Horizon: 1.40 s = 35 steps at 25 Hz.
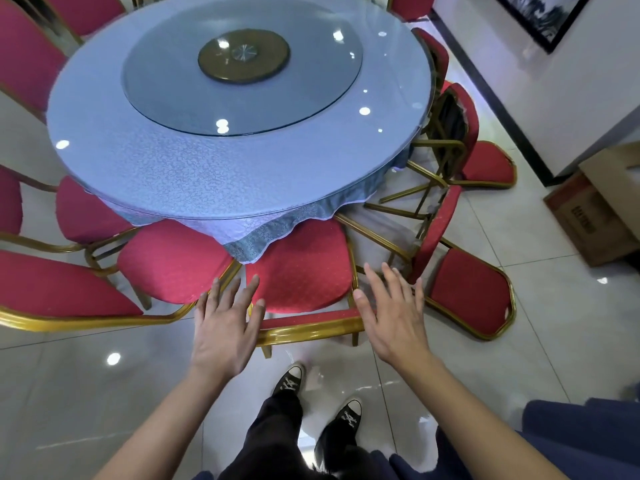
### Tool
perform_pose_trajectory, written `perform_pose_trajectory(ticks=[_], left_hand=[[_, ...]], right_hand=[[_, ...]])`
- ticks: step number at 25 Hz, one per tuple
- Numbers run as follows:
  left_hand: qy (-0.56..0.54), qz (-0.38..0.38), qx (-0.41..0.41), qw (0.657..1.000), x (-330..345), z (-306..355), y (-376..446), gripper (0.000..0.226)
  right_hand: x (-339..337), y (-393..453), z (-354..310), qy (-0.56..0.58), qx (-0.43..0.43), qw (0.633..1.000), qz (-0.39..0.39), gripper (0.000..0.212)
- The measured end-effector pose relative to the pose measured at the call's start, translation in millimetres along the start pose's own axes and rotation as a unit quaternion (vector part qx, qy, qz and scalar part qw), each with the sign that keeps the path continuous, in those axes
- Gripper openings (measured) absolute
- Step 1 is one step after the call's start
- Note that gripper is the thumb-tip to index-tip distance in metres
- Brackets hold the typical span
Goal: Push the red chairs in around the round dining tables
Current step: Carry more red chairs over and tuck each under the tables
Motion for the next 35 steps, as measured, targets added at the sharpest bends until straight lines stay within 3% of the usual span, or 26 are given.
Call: perform_pose_trajectory(ticks=[3,11,17,27,35], left_hand=[[-0.015,0.023,0.03,0.999,-1.0,39.1,-7.4,0.075],[-0.038,-0.006,0.081,0.996,27.2,122.7,-1.7,0.063],[-0.045,-0.036,0.155,0.986,54.3,203.6,20.0,0.053],[-0.008,-0.128,0.296,0.947,141.8,378.4,63.1,0.067],[-0.034,-0.15,0.321,0.935,185.1,486.3,115.9,0.066]], right_hand=[[-24.1,7.6,11.3,0.007,0.0,1.0,0.025,0.074],[-61.6,-3.9,75.5,0.011,0.043,0.997,0.068,0.068],[-80.5,-15.5,148.5,0.016,0.109,0.991,0.078,0.071],[-118.4,-26.4,304.5,0.013,0.256,0.96,0.108,0.07],[-151.5,25.7,395.8,-0.005,0.284,0.953,0.1,0.074]])
Point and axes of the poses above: each hand's wrist, its own y-axis towards the middle knuckle, its own x-axis out of the palm, z = x × y, the point moved 7 cm from there along y, towards the middle knuckle, and after that the axes turned 11 degrees about -y, right-handed, at the moved point
